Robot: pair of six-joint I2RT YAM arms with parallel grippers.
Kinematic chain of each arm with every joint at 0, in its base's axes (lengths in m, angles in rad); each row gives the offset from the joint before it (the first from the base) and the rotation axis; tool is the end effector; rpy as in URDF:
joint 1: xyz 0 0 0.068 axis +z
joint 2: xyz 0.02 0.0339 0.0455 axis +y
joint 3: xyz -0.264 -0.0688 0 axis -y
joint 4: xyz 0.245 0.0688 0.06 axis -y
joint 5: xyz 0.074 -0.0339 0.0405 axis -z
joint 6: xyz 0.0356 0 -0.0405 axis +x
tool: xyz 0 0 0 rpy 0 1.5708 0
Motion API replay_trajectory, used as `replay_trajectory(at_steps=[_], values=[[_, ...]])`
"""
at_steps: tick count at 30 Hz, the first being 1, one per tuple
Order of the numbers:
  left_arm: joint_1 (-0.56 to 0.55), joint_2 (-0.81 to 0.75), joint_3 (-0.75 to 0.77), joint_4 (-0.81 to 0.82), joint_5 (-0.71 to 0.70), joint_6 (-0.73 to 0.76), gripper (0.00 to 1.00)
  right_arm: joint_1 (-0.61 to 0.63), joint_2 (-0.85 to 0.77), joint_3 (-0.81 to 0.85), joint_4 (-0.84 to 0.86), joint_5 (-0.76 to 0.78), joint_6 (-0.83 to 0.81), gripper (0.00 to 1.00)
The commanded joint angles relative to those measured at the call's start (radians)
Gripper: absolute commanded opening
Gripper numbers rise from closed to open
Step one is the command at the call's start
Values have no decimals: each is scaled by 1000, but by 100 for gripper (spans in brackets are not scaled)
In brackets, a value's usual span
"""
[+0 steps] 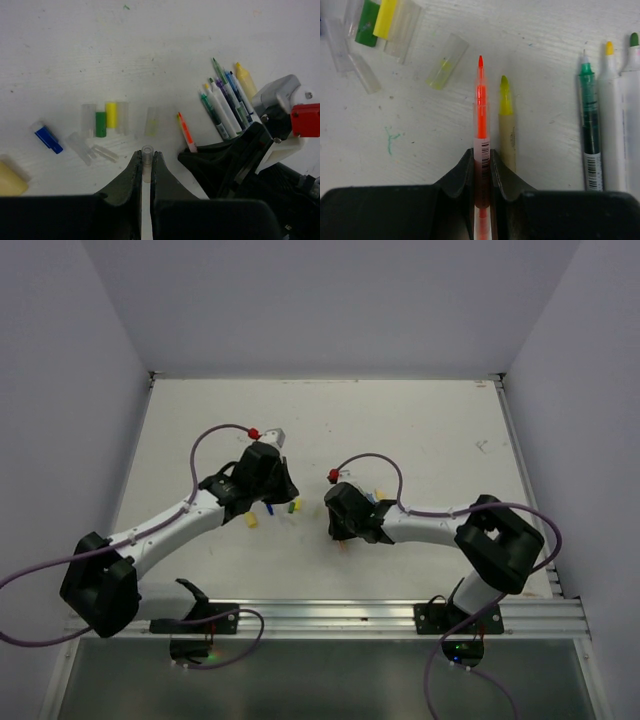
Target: Open the pen caps
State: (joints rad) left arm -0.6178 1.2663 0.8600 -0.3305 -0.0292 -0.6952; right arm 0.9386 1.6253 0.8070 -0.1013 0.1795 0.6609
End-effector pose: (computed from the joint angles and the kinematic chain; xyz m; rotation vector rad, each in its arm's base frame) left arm 0.2213 -0.1560 0.2500 -0.1080 2.3900 -0.6192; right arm 0.1893 0.2477 0.1526 -0.2736 2.5127 0.4533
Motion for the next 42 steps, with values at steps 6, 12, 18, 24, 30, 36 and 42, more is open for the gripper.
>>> replay_trajectory(at_steps=[6, 12, 18, 24, 30, 36, 42], values=[[-100, 180, 105, 25, 54, -3, 7, -64, -31, 3, -115, 75, -4, 3], [-137, 303, 148, 47, 63, 3, 10, -83, -51, -11, -115, 71, -10, 20], [-154, 392, 175, 62, 77, 13, 12, -84, -105, -32, -100, 87, -23, 36], [-165, 465, 208, 44, 45, 26, 17, -83, -130, -43, -74, 69, -24, 40], [-163, 513, 232, 4, -43, 37, 26, -83, -238, -71, -47, 72, -44, 41], [-163, 509, 238, -5, -52, 37, 37, -83, -372, -98, -66, 124, -92, 52], [-165, 421, 254, -39, -66, 37, 43, -84, -550, -82, -138, 207, -153, 65]])
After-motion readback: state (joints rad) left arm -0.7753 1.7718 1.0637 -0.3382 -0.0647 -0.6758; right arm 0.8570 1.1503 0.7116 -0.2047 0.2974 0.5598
